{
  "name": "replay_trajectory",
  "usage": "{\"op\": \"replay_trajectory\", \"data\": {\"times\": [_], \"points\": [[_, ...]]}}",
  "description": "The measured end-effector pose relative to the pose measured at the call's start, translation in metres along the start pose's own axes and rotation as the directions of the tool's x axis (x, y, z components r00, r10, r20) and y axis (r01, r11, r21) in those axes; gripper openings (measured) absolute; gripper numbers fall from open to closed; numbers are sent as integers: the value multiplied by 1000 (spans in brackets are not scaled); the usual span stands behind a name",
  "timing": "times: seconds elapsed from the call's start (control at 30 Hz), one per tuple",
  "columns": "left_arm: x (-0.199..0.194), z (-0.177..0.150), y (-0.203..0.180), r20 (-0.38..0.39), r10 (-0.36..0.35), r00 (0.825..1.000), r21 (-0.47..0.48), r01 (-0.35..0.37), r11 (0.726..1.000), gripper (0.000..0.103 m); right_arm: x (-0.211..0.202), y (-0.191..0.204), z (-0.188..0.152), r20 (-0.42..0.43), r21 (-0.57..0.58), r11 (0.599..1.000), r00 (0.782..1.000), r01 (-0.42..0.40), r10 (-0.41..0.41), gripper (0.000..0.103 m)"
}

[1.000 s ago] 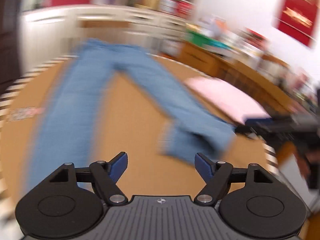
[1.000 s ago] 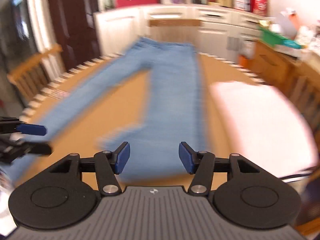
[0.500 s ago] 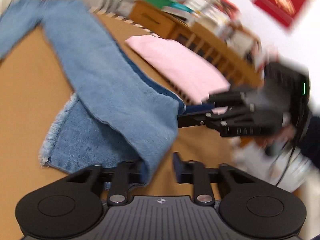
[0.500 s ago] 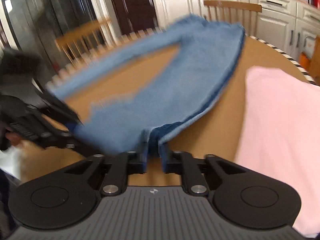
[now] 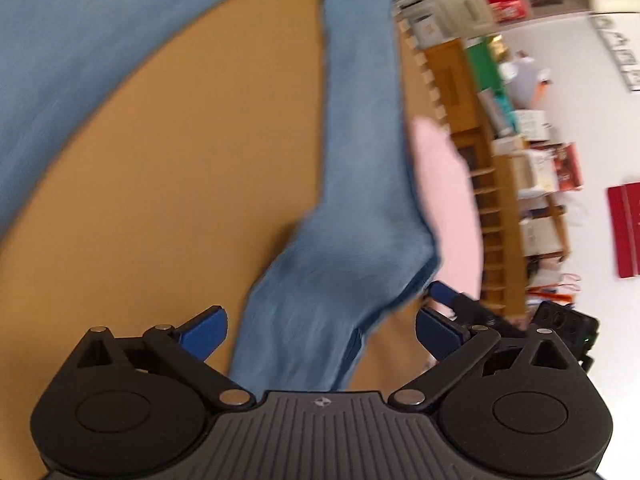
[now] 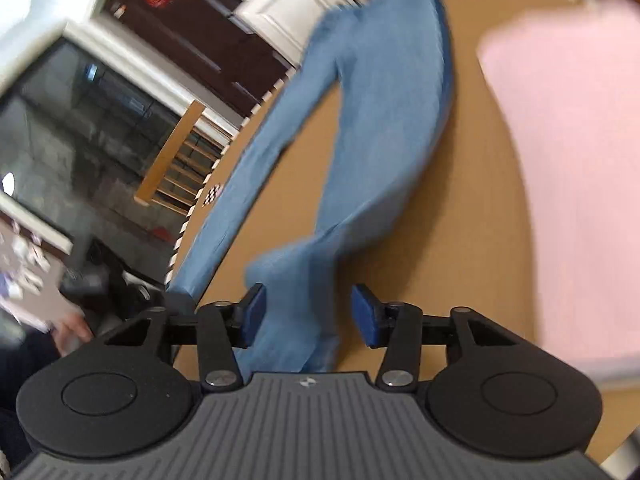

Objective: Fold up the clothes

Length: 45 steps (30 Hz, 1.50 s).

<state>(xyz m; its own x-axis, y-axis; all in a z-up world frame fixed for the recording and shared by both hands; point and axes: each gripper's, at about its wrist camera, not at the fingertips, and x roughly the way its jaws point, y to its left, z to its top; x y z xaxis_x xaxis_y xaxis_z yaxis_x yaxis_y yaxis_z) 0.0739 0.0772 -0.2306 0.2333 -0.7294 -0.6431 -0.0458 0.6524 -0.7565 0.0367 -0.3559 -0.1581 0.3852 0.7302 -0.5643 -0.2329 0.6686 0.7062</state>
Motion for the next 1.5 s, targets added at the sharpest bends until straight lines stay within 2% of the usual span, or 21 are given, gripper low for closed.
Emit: {"op": "replay_trajectory", "data": {"times": [0.1,0.17,0.2,0.23,0.3,0.37,0.53,0.6,0.67,0.73,0.77,0.8,0.87,1.0,1.1,1.23,1.3,1.33,1.37,1.43,1.5], "points": [[12,-23,-4,25,-19,1000,46,18,999,101,16,8,-28,-5,-29,997,998,65,-65,60],[21,-34,-12,4,2,1000,85,-2,996,99,29,16,-39,-18,-72,990,992,125,-127,34],[22,-39,-19,-34,11,999,104,-8,995,95,34,19,-43,-33,-81,984,987,156,-159,3],[22,-44,-27,-77,22,997,121,-12,993,91,33,22,-49,-53,-70,980,981,184,-188,3],[28,-58,-35,-167,36,985,148,-11,989,71,27,30,-55,-67,-50,972,970,231,-234,3],[33,-76,-40,-228,38,973,170,2,985,63,20,36,-63,-65,-83,957,956,279,-285,3],[29,-93,-56,-302,47,952,230,25,973,63,8,49,-84,-84,-123,912,912,391,-402,15],[14,-89,-69,-244,41,969,306,36,951,68,-3,65,-91,-38,-180,872,883,455,-468,16],[2,-85,-85,-101,64,993,434,-14,901,81,-8,86,-97,40,-252,860,893,444,-449,19],[6,-81,-94,12,92,996,526,-84,846,80,6,101,-102,40,-320,843,895,432,-444,36],[18,-80,-93,9,110,994,536,-98,839,68,16,106,-105,24,-353,833,894,426,-447,35],[34,-80,-90,-23,132,991,529,-100,842,49,24,109,-108,3,-378,822,889,426,-459,30],[50,-86,-90,-76,147,986,537,-84,839,39,35,107,-115,-57,-401,800,859,446,-508,26],[58,-103,-89,-114,106,988,543,-27,839,38,26,106,-131,-66,-420,778,840,467,-539,23],[55,-113,-87,-102,109,989,552,-34,833,38,20,105,-136,-69,-431,781,847,452,-527,23],[44,-113,-87,-102,145,984,477,-80,875,42,28,112,-132,-93,-500,771,861,394,-500,37],[25,-112,-91,-38,167,985,450,-133,883,58,31,110,-114,-127,-510,794,884,331,-450,34],[14,-112,-93,-1,177,984,435,-159,886,64,19,106,-107,-106,-495,808,900,320,-422,37],[4,-111,-97,46,190,981,411,-192,891,77,5,102,-99,-60,-476,818,916,323,-397,41],[-5,-110,-112,156,207,966,335,-249,909,82,-27,88,-80,50,-455,828,937,329,-344,60],[2,-114,-130,263,246,933,216,-305,927,88,-55,67,-60,141,-468,825,948,317,-284,66]]}}
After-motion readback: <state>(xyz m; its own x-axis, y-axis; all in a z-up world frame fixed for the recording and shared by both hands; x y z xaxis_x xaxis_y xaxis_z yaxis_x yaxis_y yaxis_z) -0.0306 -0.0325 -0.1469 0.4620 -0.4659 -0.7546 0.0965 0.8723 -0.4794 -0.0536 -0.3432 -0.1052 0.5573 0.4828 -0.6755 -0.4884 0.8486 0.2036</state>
